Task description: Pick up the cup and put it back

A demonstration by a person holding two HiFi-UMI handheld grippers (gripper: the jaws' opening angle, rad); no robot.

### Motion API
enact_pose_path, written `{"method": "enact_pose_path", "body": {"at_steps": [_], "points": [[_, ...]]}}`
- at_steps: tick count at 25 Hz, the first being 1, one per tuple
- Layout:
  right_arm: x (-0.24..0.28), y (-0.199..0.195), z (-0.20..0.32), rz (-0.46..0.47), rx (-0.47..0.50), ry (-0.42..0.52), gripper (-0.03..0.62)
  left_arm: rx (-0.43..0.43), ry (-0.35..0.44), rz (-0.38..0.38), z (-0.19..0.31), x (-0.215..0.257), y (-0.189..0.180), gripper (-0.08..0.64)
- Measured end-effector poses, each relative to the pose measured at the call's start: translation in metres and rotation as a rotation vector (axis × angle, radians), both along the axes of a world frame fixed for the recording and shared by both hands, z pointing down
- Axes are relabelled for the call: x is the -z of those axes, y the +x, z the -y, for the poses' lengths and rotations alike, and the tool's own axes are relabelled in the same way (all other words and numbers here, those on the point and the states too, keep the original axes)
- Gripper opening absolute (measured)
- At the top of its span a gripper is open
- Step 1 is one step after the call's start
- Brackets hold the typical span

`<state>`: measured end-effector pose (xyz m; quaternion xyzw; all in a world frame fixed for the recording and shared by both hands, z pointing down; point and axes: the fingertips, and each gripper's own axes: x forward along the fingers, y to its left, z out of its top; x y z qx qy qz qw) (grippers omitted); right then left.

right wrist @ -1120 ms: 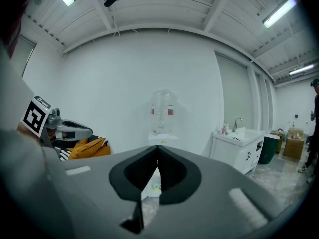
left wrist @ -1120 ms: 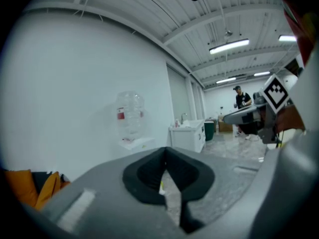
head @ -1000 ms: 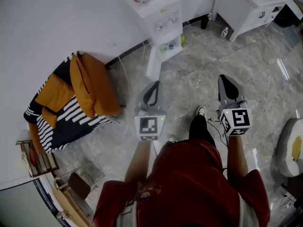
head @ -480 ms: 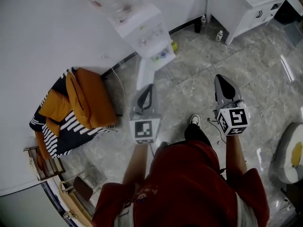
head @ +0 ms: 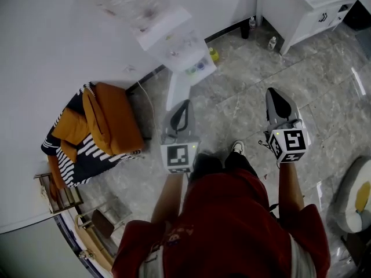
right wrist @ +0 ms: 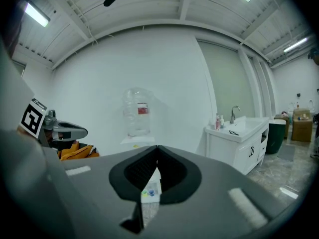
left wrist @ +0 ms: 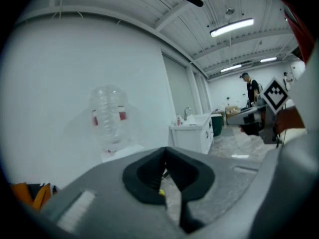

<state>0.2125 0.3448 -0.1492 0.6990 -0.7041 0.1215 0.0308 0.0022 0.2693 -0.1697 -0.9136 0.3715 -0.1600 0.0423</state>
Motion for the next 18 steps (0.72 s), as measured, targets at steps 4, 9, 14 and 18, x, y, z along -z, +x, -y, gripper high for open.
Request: {"method": "enact_pose_path", "body": {"at_steps": [4,9,14,18], "points": [[-0.006,0.001,0.012,0.012,0.023,-0.001,0.000,0.028,-0.005,0.006,0.007,-0.005,-0.002,-0.002],[-0.008,-0.011,0.039,0.007,0.063,0.001,0.000,0.068,-0.013,-0.002,0.023,-0.011,-0.016,-0.002],[-0.005,-0.026,0.076,-0.026,0.125,0.000,0.000,0.128,-0.022,-0.040,0.048,-0.019,-0.033,-0.002],[-0.001,-0.057,0.120,-0.058,0.181,-0.004,0.000,0.179,-0.016,-0.073,0.081,-0.019,-0.063,-0.002]]}}
